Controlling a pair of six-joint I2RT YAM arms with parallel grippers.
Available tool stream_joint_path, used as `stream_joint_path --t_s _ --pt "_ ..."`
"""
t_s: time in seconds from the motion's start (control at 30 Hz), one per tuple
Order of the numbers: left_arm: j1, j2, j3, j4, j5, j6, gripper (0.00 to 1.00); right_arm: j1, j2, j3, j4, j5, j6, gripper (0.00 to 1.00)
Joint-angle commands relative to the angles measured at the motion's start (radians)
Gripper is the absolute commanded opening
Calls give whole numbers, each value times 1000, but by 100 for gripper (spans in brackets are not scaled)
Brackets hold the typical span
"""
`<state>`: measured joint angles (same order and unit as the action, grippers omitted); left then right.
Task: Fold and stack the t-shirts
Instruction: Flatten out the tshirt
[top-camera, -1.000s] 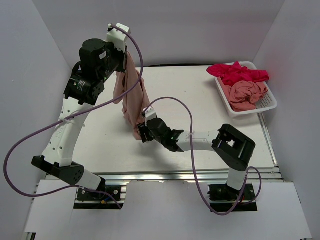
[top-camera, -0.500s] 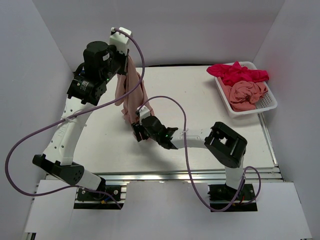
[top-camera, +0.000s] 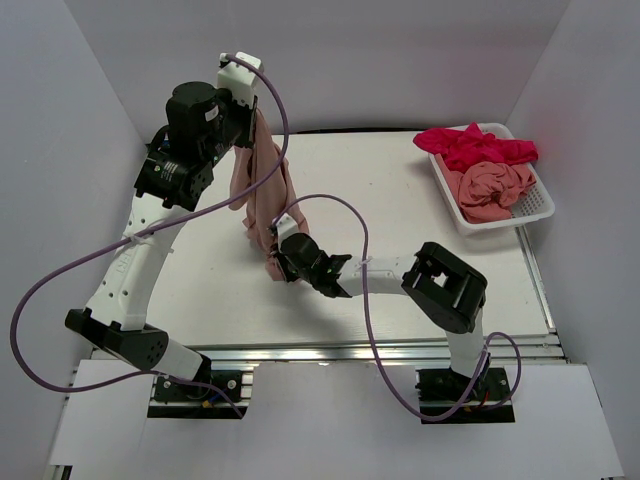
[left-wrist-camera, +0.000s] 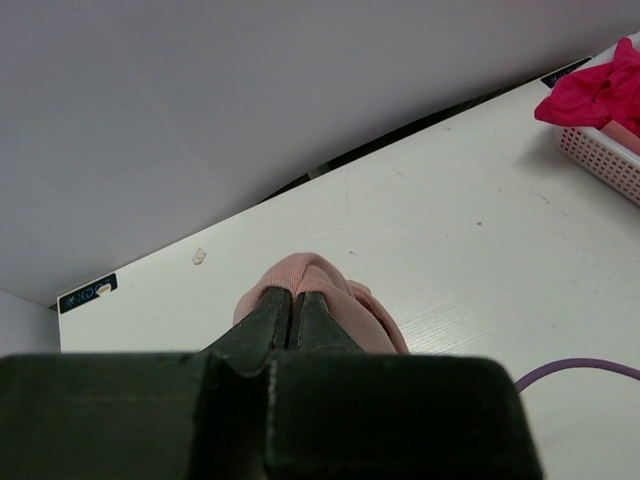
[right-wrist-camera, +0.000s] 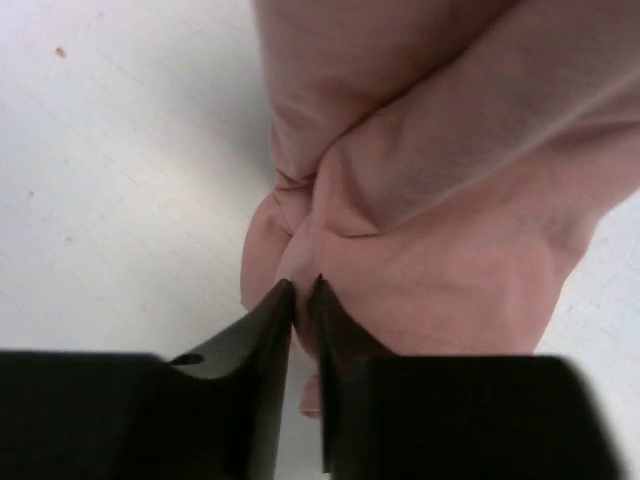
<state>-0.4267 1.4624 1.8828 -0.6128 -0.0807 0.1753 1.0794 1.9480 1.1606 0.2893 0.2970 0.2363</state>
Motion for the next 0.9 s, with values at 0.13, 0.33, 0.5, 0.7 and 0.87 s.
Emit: stream_joint_path --t_s 0.13,0.33,0.5,0.7,0.87 --pt "6 -36 4 35 -8 -5 0 -26 -15 18 -18 21 35 0" --pt "6 -59 -20 41 -47 18 0 -29 -109 -51 -1 79 32 0" --pt "8 -94 -80 48 -96 52 0 -41 -315 -79 -35 188 -66 0" --pt "26 -160 -249 103 -106 38 0 -114 -570 -19 -137 247 -140 0" --pt "39 -220 -287 105 -108 10 0 -118 -676 30 -248 284 -181 0"
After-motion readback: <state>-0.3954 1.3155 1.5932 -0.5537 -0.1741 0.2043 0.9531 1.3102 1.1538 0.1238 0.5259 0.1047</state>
